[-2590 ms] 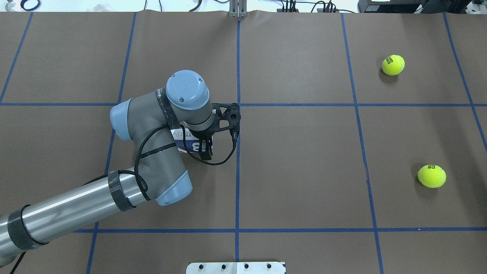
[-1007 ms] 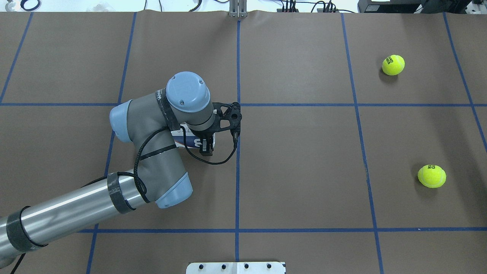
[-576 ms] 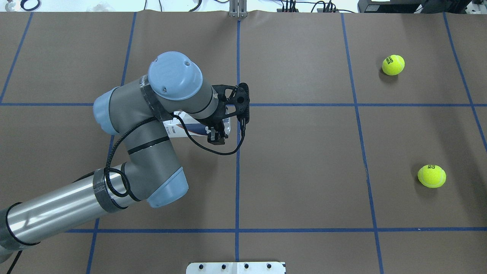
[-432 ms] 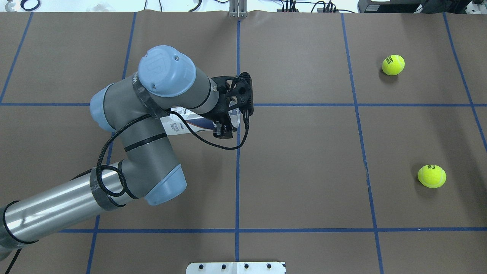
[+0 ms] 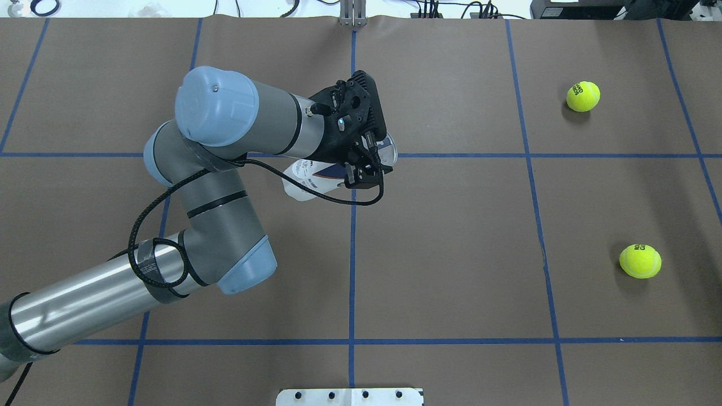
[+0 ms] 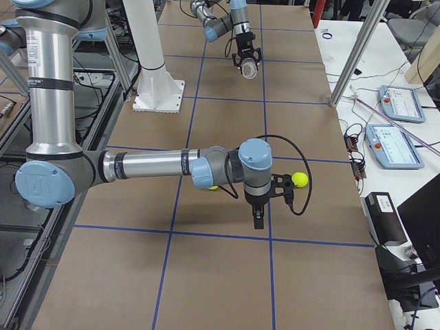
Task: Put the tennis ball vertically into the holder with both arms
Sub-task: 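Lift the can with the left gripper and rotate it upright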
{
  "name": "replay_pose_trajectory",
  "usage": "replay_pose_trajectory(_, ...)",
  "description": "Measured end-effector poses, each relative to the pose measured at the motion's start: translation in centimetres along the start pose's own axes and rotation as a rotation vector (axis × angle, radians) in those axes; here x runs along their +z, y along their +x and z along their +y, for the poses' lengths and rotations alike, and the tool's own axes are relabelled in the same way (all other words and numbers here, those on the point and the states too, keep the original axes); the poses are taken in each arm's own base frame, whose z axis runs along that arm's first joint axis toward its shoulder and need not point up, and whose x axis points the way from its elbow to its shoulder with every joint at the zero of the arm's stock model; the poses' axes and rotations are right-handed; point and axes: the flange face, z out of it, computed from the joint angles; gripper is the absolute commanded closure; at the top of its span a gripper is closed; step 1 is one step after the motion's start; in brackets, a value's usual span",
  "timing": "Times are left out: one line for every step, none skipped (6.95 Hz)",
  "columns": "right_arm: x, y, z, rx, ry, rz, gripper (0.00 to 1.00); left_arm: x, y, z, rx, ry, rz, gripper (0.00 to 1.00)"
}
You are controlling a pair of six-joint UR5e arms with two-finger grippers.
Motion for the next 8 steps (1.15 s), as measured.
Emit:
replay_pose_trajectory(-0.1, -0.1, -0.1, -0.001, 0.001, 0.0, 0.0, 0.5, 0.0, 0.7, -0.053, 0.134, 0.013, 0.31)
replay_pose_trajectory(-0.1, -0.1, -0.2, -0.002, 0.003, 0.0, 0.0, 0.4, -0.1, 1.1, -0.099, 0.259, 0.016, 0.31)
replay_pose_trajectory(-0.2, -0.2, -0.3, -0.003, 0.004, -0.001, 0.0, 0.0, 0.0, 1.1, -0.146, 0.391, 0.002, 0.31)
replay_pose_trajectory(-0.3, -0.3, -0.4, -0.003, 0.006, -0.001, 0.0, 0.3, 0.6, 1.2, -0.19, 0.525, -0.017, 0.31)
replay_pose_trajectory(-0.3, -0.3, -0.4, -0.003, 0.007, -0.001, 0.0, 0.9, 1.1, 1.3, -0.223, 0.641, -0.04, 0.32)
replay_pose_trajectory(-0.4, -0.4, -0.5, -0.005, 0.009, -0.001, 0.0, 1.3, 1.4, 1.6, -0.24, 0.727, -0.054, 0.32)
replay_pose_trajectory(-0.5, -0.5, -0.5, -0.006, 0.011, -0.002, 0.0, 1.4, 1.4, 2.4, -0.245, 0.789, -0.058, 0.32)
replay_pose_trajectory(-0.7, -0.7, -0.5, -0.007, 0.015, -0.003, 0.0, 1.7, 1.3, 4.3, -0.247, 0.837, -0.059, 0.32)
